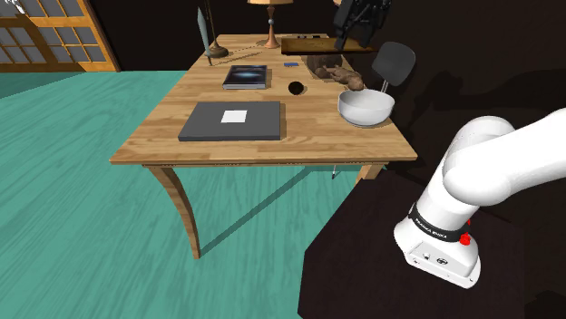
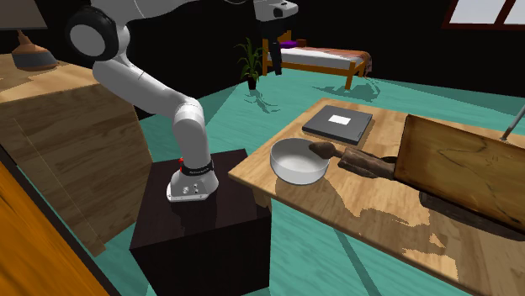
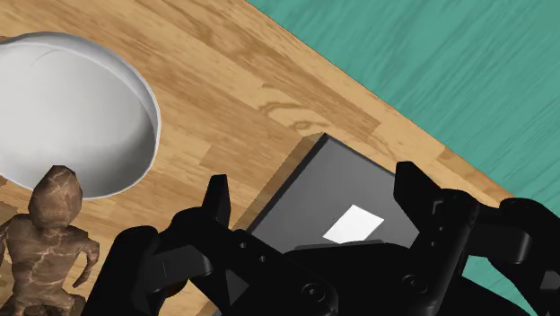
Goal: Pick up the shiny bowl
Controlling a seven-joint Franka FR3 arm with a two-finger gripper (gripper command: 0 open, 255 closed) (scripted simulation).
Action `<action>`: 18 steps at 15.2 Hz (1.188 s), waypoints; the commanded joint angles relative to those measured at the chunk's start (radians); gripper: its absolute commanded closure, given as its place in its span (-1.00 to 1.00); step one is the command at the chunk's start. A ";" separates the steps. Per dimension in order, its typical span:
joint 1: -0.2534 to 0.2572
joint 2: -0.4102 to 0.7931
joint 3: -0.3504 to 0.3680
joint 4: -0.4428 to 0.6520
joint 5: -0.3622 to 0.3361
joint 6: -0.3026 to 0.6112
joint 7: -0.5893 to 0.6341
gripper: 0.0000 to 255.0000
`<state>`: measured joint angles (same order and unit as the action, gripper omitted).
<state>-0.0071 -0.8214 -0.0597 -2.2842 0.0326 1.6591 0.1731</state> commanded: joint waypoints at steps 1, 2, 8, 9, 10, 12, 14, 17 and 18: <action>0.000 0.000 0.000 0.000 0.000 0.000 0.000 -1.00; -0.002 0.004 -0.014 -0.022 -0.010 0.014 -0.022 -1.00; -0.016 0.049 -0.101 -0.134 -0.078 0.108 -0.150 -1.00; -0.019 0.061 -0.116 -0.149 -0.090 0.125 -0.172 -1.00; -0.022 0.074 -0.131 -0.163 -0.103 0.142 -0.193 -1.00; -0.029 0.104 -0.162 -0.189 -0.127 0.178 -0.235 -1.00; -0.036 0.139 -0.193 -0.211 -0.151 0.217 -0.277 -1.00; -0.047 0.201 -0.240 -0.235 -0.186 0.277 -0.340 -1.00; -0.050 0.225 -0.256 -0.241 -0.198 0.299 -0.361 -1.00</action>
<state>-0.0528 -0.6156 -0.2998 -2.5156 -0.1524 1.9369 -0.1656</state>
